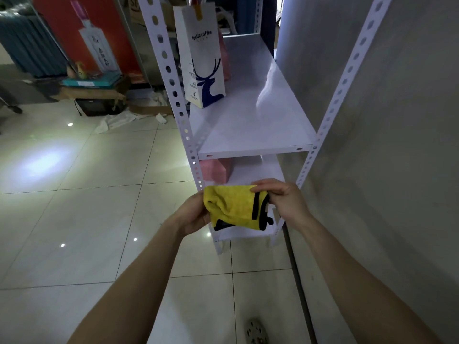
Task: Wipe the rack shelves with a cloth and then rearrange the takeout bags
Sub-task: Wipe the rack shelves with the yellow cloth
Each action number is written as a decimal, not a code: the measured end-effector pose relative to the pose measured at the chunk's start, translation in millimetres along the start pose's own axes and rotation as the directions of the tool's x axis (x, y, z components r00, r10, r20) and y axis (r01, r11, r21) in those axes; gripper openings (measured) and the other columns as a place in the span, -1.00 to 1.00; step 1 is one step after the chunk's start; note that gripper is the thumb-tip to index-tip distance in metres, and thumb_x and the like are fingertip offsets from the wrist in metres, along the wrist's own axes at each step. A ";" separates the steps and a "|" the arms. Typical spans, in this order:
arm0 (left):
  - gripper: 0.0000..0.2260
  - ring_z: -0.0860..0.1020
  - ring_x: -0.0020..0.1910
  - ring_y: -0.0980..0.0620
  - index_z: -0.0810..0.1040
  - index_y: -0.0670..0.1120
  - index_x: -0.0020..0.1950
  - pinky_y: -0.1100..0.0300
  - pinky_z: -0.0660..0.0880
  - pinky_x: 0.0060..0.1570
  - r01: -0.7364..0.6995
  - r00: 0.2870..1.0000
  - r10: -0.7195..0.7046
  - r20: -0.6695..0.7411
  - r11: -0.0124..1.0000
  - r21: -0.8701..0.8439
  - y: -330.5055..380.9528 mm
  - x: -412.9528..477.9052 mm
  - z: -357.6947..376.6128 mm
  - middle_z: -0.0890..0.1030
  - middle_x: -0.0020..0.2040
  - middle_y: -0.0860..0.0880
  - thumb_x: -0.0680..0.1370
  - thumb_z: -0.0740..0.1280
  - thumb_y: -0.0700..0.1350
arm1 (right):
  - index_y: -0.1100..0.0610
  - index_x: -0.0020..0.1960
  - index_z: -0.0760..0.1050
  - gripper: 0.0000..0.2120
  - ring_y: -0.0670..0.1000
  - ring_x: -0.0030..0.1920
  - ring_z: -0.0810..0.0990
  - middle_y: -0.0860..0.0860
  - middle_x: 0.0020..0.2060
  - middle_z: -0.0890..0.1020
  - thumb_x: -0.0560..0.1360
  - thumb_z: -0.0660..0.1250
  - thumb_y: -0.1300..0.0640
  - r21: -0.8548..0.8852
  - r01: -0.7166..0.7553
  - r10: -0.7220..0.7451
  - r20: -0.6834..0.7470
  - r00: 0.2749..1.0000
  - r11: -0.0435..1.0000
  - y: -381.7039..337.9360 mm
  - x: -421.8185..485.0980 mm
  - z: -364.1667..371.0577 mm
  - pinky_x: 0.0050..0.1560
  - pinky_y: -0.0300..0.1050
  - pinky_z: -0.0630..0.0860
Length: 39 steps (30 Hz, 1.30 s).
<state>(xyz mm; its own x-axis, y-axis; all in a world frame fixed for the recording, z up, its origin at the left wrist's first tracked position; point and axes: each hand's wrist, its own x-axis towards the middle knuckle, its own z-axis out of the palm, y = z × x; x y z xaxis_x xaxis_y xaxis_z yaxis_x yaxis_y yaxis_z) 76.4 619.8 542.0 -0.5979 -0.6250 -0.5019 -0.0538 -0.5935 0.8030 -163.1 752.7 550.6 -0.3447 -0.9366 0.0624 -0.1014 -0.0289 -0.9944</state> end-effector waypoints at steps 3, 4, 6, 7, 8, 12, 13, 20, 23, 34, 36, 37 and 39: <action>-0.63 0.71 -0.05 -0.21 0.69 -0.21 0.15 -0.10 0.68 0.02 0.144 0.983 -0.114 0.143 0.964 -0.225 -9.3 1.9 -10.3 0.70 0.03 -0.21 0.66 0.21 0.02 | 0.08 0.01 0.79 -0.46 0.06 0.20 0.71 0.07 0.15 0.74 0.57 0.18 0.59 -0.053 -0.001 -0.002 -0.058 0.998 0.999 6.7 -1.4 1.1 0.27 0.01 0.64; -0.63 0.70 -0.07 -0.19 0.71 -0.18 0.13 -0.09 0.67 0.02 0.157 0.976 -0.125 0.179 0.971 -0.180 -12.1 3.3 -11.0 0.70 0.01 -0.19 0.62 0.28 0.07 | 0.06 0.02 0.79 -0.45 0.05 0.21 0.71 0.05 0.15 0.75 0.58 0.17 0.57 -0.061 -0.026 0.021 -0.070 0.997 0.998 10.3 -2.7 0.7 0.28 0.00 0.64; -0.68 0.70 0.00 -0.18 0.71 -0.13 0.19 -0.12 0.68 0.08 0.116 0.979 -0.111 0.172 0.993 -0.017 -17.4 8.9 -9.4 0.71 0.09 -0.22 0.50 0.46 -0.01 | 0.01 0.08 0.80 -0.50 0.06 0.23 0.71 0.00 0.15 0.75 0.63 0.15 0.41 0.003 -0.131 0.131 -0.051 0.990 0.991 21.2 -3.6 -2.8 0.24 -0.01 0.66; -0.61 0.69 0.06 -0.20 0.66 -0.11 0.27 -0.16 0.67 0.14 0.090 0.989 -0.095 0.116 0.995 0.048 -20.8 13.5 -8.2 0.70 0.16 -0.26 0.45 0.49 -0.11 | -0.03 0.15 0.77 -0.59 0.08 0.23 0.71 -0.01 0.17 0.75 0.66 0.17 0.26 0.080 -0.243 0.245 -0.016 0.969 0.967 25.4 -4.3 -3.4 0.21 0.01 0.67; -0.52 0.68 0.10 -0.23 0.61 -0.10 0.35 -0.19 0.66 0.16 0.080 0.995 -0.085 0.047 0.992 0.093 -23.7 18.2 -6.2 0.69 0.21 -0.29 0.41 0.48 -0.20 | -0.09 0.23 0.72 -0.68 0.09 0.23 0.71 -0.01 0.19 0.74 0.66 0.22 0.08 0.135 -0.365 0.365 0.027 0.931 0.921 30.2 -5.4 -3.3 0.18 0.03 0.68; -0.33 0.68 0.00 -0.23 0.55 -0.05 0.42 -0.05 0.65 -0.09 0.062 0.998 -0.064 -0.001 0.964 0.259 -33.1 36.9 1.6 0.69 0.14 -0.27 0.31 0.45 -0.34 | -0.06 0.34 0.61 -0.51 0.03 0.13 0.74 0.02 0.16 0.74 0.47 0.58 -0.17 -0.156 -0.571 0.591 0.148 0.793 0.806 65.5 -12.2 -4.6 0.02 -0.06 0.68; -0.33 0.67 -0.02 -0.21 0.55 -0.05 0.42 -0.04 0.63 -0.06 0.064 0.998 -0.061 -0.020 0.949 0.308 -36.1 42.7 2.1 0.68 0.14 -0.26 0.30 0.47 -0.31 | -0.01 0.30 0.64 -0.55 0.05 0.10 0.75 0.05 0.11 0.75 0.47 0.61 -0.11 -0.195 -0.568 0.598 0.172 0.783 0.799 76.8 -14.0 -2.8 0.03 -0.03 0.69; -0.50 0.69 0.11 -0.06 0.49 -0.11 0.43 0.10 0.64 0.12 -0.056 0.930 0.247 -0.274 0.829 0.556 -54.4 93.6 1.9 0.67 0.22 -0.11 0.54 0.58 -0.23 | 0.07 0.20 0.64 -0.82 0.12 0.11 0.70 0.06 0.07 0.73 0.61 0.45 0.08 -0.127 -0.535 0.534 -0.044 0.844 0.835 139.3 15.7 10.5 0.05 -0.07 0.61; -0.62 0.70 0.14 0.00 0.53 -0.08 0.38 0.06 0.64 0.20 -0.086 0.866 0.363 -0.344 0.786 0.612 -58.7 101.6 -5.3 0.70 0.18 -0.05 0.58 0.47 -0.28 | 0.09 0.17 0.64 -0.85 0.14 0.12 0.70 0.09 0.06 0.73 0.61 0.44 0.13 0.017 -0.499 0.497 -0.123 0.859 0.867 158.8 56.3 9.5 0.14 0.06 0.63; -0.73 0.70 0.10 0.01 0.59 -0.07 0.32 0.05 0.64 0.18 0.096 0.893 0.239 -0.381 0.726 0.681 -128.1 107.8 -35.5 0.73 0.10 0.01 0.63 0.43 -0.25 | 0.24 0.44 0.40 -0.32 0.23 0.25 0.64 0.19 0.30 0.62 0.47 0.60 0.00 -0.294 -0.729 0.688 -0.247 0.682 0.618 269.9 117.3 7.2 0.16 0.04 0.60; -0.73 0.70 0.11 -0.05 0.59 -0.07 0.32 -0.09 0.64 0.24 0.121 0.899 0.202 -0.390 0.739 0.662 -132.1 110.2 -31.9 0.73 0.12 -0.03 0.63 0.43 -0.25 | 0.25 0.36 0.49 -0.41 0.21 0.18 0.68 0.19 0.22 0.67 0.45 0.59 0.01 -0.204 -0.746 0.691 -0.283 0.665 0.634 273.8 112.2 12.0 0.18 0.10 0.65; -0.73 0.70 0.12 -0.07 0.59 -0.07 0.32 -0.13 0.64 0.25 0.127 0.901 0.190 -0.389 0.744 0.656 -132.3 110.9 -29.3 0.73 0.13 -0.04 0.63 0.43 -0.24 | 0.24 0.35 0.51 -0.43 0.20 0.17 0.68 0.17 0.20 0.68 0.45 0.59 0.02 -0.161 -0.745 0.688 -0.296 0.662 0.647 273.1 110.4 14.0 0.18 0.11 0.65; -0.73 0.70 0.12 -0.08 0.59 -0.06 0.32 -0.17 0.63 0.25 0.122 0.905 0.185 -0.382 0.748 0.653 -129.0 112.3 -25.0 0.73 0.14 -0.04 0.64 0.43 -0.24 | 0.22 0.29 0.56 -0.50 0.18 0.14 0.70 0.14 0.13 0.71 0.43 0.58 0.06 -0.088 -0.708 0.651 -0.330 0.684 0.700 263.7 111.6 15.8 0.11 0.06 0.66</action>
<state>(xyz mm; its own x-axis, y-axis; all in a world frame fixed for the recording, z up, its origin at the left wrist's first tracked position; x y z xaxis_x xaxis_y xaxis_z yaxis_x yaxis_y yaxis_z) 36.2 613.6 374.0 -0.2459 -0.8696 -0.4282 -0.6352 -0.1891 0.7488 -213.6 635.1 293.9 -0.6094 -0.5445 -0.5763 0.0907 0.6742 -0.7330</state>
